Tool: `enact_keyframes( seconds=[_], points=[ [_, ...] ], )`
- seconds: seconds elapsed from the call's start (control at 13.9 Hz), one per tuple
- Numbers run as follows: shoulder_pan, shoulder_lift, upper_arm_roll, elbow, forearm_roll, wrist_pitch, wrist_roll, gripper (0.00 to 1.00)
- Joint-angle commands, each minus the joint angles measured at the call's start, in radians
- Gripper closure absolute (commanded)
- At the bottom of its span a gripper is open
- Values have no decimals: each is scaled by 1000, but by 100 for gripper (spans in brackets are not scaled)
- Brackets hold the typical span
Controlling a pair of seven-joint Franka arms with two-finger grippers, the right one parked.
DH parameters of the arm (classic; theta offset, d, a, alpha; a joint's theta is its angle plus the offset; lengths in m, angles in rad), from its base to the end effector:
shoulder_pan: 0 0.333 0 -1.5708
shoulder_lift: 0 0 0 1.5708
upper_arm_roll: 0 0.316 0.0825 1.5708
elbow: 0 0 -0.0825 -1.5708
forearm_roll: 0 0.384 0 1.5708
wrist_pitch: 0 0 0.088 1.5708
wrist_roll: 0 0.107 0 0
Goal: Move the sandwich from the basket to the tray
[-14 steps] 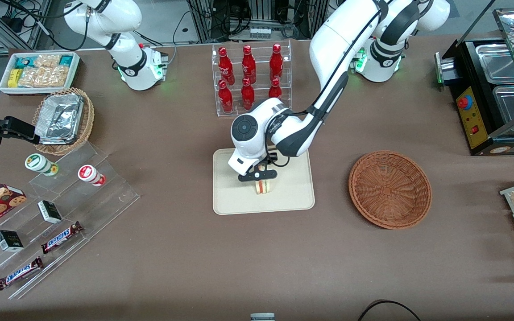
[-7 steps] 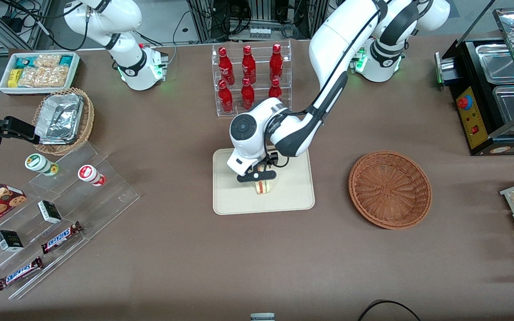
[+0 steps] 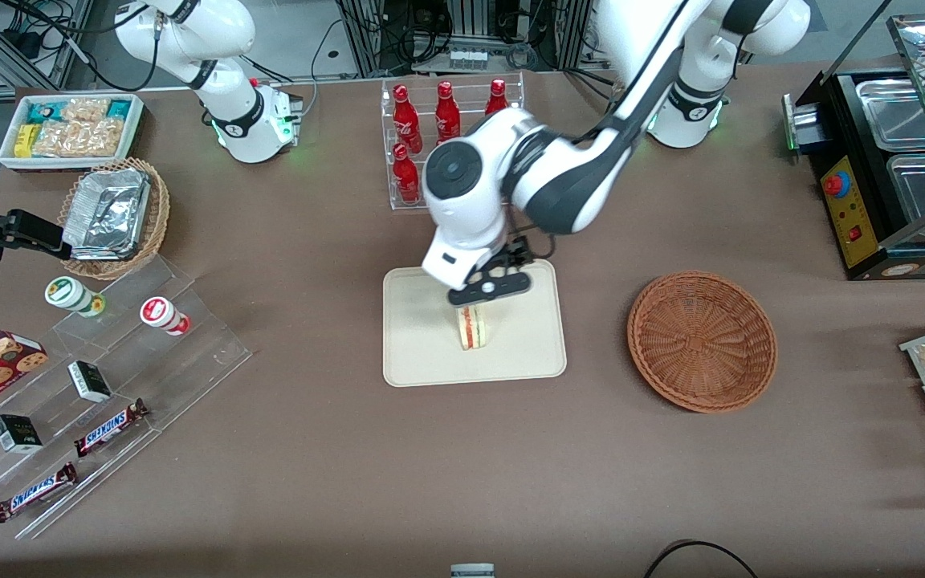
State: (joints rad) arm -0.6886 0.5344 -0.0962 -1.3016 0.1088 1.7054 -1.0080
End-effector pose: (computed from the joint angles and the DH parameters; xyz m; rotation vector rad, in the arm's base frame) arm 0.5103 -0.4756 0.4257 -2.9885 -0.3178 0.0535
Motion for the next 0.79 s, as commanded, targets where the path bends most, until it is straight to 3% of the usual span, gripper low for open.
enact_keyframes(
  seconds=[0.0, 0.14, 0.36, 0.72],
  points=[
    [75, -129, -4, -62, 5, -79, -6, 0],
    [119, -216, -4, -114, 9, -113, 2, 0],
    [208, -332, -4, -185, -6, -150, 150, 0],
    [385, -450, -4, -193, -87, -226, 379, 0]
  ],
)
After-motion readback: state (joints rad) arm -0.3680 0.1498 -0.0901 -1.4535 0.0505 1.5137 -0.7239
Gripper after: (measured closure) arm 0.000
